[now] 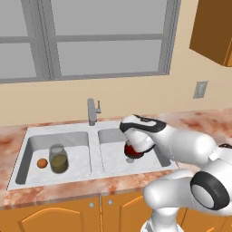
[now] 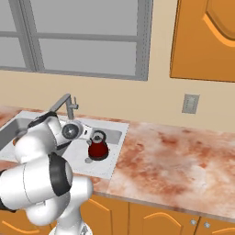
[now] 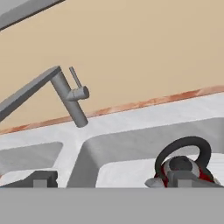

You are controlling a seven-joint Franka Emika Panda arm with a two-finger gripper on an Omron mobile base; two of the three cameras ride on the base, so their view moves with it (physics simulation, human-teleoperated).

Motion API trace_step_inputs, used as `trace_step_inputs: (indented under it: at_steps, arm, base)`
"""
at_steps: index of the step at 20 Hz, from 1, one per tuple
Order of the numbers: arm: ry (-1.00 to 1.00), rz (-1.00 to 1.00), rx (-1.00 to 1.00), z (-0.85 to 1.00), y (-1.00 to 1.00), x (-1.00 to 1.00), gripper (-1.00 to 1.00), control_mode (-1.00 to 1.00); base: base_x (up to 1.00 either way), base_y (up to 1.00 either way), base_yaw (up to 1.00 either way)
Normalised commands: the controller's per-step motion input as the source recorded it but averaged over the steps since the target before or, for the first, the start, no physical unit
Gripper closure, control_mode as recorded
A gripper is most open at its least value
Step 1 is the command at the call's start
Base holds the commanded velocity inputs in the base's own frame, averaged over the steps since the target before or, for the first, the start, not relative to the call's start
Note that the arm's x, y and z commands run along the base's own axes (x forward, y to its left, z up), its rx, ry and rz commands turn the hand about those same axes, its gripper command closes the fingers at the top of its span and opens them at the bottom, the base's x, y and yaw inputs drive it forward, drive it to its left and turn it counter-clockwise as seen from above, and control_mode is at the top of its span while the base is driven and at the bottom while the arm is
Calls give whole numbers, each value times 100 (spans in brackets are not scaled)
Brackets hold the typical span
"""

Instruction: Pick the jar and kettle and place them in the sink. Then turn on the water.

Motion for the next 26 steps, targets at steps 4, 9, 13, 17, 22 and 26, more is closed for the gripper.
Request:
trace_step_inputs:
  at_steps: [4,9,13,17,22,26]
  arm:
    - [0,0,-8,40,0,-16,-100,-100]
    - [-6,-1,-17,44,-2,0,-100,-100]
    - [0,0,-9,76,-3,0,-100,-100]
    - [0,0,-2,68,0,2,-100,-100]
    - [0,5,0,12,0,13,-100,-100]
    - [-12,14,0,-7,0,4,-100,-100]
  base:
    - [0,0,0]
    - [0,0,0]
    - [0,0,0]
    - [0,0,0]
    - [0,0,0]
    - [0,0,0]
